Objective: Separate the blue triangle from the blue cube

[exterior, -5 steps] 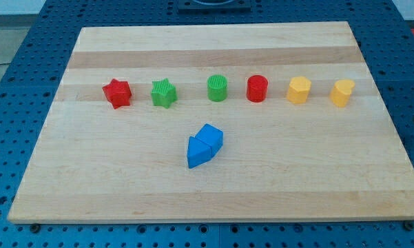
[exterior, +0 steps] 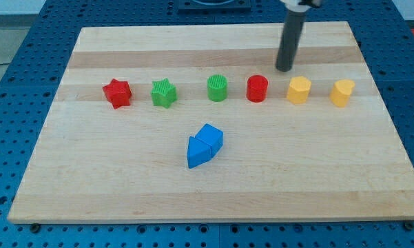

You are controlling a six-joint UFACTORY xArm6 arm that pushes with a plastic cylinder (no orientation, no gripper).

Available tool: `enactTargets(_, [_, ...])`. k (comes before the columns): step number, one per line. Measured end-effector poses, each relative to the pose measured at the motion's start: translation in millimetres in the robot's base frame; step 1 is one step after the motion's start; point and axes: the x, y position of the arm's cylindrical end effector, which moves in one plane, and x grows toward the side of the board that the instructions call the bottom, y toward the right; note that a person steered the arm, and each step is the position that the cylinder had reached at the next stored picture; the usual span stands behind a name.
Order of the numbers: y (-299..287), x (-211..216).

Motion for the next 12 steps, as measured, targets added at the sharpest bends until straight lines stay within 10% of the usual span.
enactTargets(12, [-129, 26])
